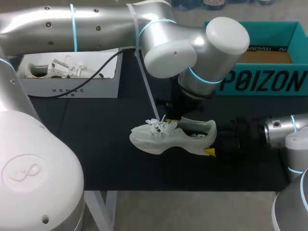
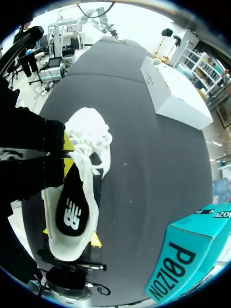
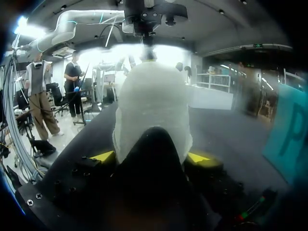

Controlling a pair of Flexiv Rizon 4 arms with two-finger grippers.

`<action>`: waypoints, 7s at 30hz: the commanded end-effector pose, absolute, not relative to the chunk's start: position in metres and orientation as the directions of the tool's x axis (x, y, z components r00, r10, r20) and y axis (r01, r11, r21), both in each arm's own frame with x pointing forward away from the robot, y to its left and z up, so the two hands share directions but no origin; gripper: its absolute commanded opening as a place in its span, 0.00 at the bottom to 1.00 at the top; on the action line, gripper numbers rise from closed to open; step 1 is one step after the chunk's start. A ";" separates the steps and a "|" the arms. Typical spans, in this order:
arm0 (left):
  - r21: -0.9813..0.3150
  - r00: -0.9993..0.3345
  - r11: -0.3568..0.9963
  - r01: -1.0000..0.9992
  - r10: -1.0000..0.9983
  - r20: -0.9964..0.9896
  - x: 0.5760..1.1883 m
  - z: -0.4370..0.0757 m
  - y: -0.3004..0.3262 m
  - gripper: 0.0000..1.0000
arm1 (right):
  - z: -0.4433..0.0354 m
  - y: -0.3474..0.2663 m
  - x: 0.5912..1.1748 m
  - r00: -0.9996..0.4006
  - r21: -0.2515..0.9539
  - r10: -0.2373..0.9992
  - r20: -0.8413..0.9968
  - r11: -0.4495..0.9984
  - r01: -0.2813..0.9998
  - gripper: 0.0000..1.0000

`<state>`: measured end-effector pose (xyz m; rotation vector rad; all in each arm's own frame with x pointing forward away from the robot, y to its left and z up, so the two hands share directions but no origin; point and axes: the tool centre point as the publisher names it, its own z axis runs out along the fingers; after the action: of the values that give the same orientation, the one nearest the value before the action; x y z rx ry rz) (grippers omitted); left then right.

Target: Take the shoe out of the shoebox, open the shoe tongue, remove and reinsert the insole, then place the shoe into the shoebox

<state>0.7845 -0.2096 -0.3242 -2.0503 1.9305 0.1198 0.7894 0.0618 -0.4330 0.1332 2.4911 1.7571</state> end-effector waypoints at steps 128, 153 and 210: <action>0.079 -0.964 0.961 -0.265 -0.261 -0.057 0.745 -0.259 -0.232 1.00 | -0.435 0.064 0.790 -0.992 0.941 0.125 -0.022 0.337 0.021 0.00; 0.070 -0.998 0.997 -0.026 -0.029 0.047 0.773 -0.299 -0.247 1.00 | -0.435 0.064 0.790 -0.992 0.941 0.125 -0.022 0.337 0.021 0.00; 0.138 -0.964 0.954 0.265 0.258 0.070 0.759 -0.385 -0.253 0.00 | -0.435 0.064 0.790 -0.992 0.941 0.125 -0.022 0.337 0.021 0.00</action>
<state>0.7659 -0.2593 -0.3846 0.4228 3.1682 0.2469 0.7893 0.0626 -0.4331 0.1329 2.4910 1.7569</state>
